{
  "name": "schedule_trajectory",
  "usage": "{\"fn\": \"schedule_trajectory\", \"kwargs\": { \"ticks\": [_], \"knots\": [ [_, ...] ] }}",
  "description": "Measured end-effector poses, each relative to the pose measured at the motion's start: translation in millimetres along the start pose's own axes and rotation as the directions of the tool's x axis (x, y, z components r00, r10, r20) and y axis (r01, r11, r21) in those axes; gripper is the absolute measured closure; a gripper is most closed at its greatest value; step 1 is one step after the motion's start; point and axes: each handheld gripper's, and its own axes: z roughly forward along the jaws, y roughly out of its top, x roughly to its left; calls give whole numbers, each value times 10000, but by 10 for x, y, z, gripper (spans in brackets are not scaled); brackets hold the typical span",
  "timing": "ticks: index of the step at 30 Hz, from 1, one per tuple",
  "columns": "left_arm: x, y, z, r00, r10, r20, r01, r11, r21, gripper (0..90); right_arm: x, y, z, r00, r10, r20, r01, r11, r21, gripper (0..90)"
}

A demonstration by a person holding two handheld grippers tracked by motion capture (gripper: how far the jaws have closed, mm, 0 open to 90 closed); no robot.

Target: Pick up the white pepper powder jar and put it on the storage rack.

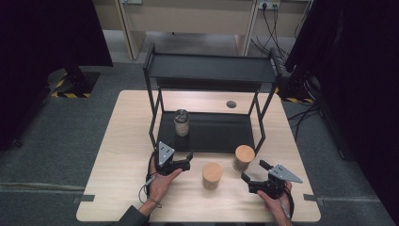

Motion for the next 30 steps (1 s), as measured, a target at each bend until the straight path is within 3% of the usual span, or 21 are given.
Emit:
{"fn": "schedule_trajectory", "kwargs": {
  "ticks": [30],
  "knots": [
    [3, -154, -179, 9993, 350, 131, -347, 9992, -191, 41, -16, -7, -4, 9999, 102, -44, -102, 9999, -43, 21]
  ]
}}
